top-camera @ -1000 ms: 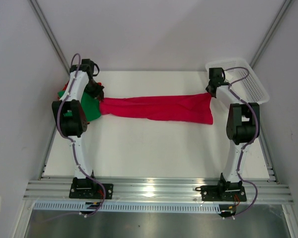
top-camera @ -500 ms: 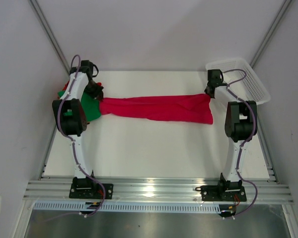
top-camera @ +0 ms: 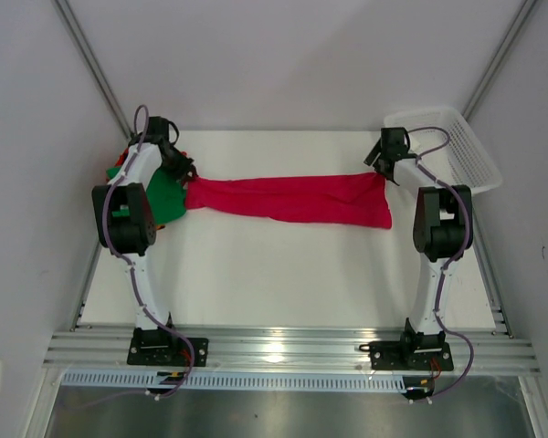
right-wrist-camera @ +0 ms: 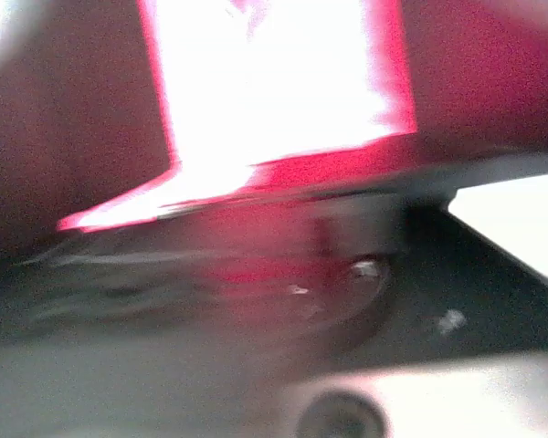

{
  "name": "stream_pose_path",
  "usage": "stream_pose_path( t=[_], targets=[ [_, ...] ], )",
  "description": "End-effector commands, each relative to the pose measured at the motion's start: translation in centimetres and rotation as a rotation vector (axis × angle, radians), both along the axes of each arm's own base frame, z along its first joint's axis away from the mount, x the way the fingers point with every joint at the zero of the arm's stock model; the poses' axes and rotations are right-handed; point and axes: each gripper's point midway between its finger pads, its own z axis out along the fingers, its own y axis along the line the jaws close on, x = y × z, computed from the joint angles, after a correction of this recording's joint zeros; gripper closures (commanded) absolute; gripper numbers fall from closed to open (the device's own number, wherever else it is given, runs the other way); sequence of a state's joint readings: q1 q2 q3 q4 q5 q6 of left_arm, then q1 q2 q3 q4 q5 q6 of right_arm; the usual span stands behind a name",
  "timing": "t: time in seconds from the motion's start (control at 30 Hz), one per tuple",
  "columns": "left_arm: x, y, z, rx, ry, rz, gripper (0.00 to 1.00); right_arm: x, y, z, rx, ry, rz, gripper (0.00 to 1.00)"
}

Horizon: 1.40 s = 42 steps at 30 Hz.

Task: Fold and stack the t-shirts
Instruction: Fold the other side of the tshirt into a rectangle

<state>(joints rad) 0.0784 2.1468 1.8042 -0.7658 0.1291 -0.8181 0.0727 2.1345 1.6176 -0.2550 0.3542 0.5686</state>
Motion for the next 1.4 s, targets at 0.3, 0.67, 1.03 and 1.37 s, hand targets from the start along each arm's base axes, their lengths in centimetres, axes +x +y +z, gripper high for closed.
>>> stream_pose_path(
  t=[0.3,0.67,1.03,1.37],
  targets=[
    [3.3,-3.1,6.0,-0.137,-0.277,-0.209,0.15,-1.1,0.5,6.4,-0.006,-0.199,0.034,0.05],
    [1.3,-4.6,7.3,-0.199,-0.31,-0.289,0.13,-5.1,7.5,13.4,-0.02,-0.366,0.164,0.04],
    [-1.1,-5.5,8.7,-0.231,-0.322,-0.327,0.12,-11.9,14.1,10.3,0.118,-0.275,0.251,0.05],
    [-2.6,-6.5,9.4,-0.28,-0.349,-0.374,0.12,-12.4,14.4,2.5,0.073,-0.104,0.252,0.05]
  ],
)
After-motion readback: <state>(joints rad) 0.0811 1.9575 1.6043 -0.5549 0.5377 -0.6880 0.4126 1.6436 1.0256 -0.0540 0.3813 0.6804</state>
